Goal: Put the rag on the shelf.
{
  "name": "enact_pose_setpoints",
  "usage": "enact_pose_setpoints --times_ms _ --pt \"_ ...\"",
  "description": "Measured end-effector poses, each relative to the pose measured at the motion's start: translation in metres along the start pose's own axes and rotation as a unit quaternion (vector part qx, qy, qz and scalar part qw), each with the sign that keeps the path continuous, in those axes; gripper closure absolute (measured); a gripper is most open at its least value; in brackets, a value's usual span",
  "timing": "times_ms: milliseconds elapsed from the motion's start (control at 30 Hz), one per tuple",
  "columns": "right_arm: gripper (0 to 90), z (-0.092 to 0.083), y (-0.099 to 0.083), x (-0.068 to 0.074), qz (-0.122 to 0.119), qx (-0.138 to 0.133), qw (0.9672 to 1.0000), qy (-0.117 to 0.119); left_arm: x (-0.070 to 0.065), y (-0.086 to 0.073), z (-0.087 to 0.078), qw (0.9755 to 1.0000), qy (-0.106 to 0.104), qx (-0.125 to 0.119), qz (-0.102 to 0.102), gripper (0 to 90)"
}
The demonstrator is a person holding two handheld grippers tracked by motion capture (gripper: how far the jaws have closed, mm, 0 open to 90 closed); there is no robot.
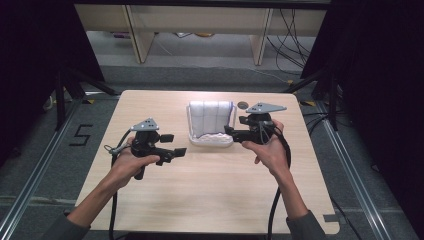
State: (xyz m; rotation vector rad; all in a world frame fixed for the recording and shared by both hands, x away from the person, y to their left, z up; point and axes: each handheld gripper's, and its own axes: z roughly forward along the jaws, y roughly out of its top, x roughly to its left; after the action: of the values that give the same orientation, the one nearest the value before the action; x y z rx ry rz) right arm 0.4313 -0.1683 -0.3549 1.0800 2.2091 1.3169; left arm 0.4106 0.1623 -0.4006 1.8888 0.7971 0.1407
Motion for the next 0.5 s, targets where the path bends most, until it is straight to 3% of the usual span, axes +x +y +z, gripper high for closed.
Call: enact_pose_setpoints --times_ms 100,133,233,267,300,333,367,500 --pt "33.8 -0.001 -0.006 0.004 0.011 -0.007 0.9998 0.014 -0.002 -0.007 0.002 1.0 -0.009 0.0 0.002 20.7" --pt "33.7 -0.001 -0.008 0.003 0.003 -0.012 0.9999 0.012 -0.003 -0.008 0.002 1.0 -0.008 0.004 0.003 20.6" --pt "33.3 0.0 -0.012 0.006 0.009 0.001 0.9998 0.017 -0.006 -0.011 0.003 0.9999 -0.001 0.007 0.015 20.4" --pt "33.2 0.001 -0.014 0.005 0.001 -0.004 0.9999 0.015 -0.006 -0.013 0.003 0.9998 -0.001 0.007 0.017 20.4" --pt "33.2 0.001 -0.016 0.007 0.015 0.002 0.9997 0.021 -0.007 -0.014 0.003 0.9998 -0.002 0.01 0.016 20.4" --pt "33.2 0.0 -0.018 0.006 0.003 0.002 0.9998 0.019 -0.008 -0.016 0.003 0.9999 0.0 0.008 0.014 20.2" --pt "33.1 0.0 -0.02 0.008 0.015 0.001 0.9996 0.022 -0.008 -0.018 0.003 0.9998 -0.002 0.011 0.017 20.1" --pt "32.9 -0.001 -0.03 0.009 0.01 0.015 0.9996 0.02 -0.01 -0.023 0.004 0.9998 0.004 0.011 0.015 19.6"
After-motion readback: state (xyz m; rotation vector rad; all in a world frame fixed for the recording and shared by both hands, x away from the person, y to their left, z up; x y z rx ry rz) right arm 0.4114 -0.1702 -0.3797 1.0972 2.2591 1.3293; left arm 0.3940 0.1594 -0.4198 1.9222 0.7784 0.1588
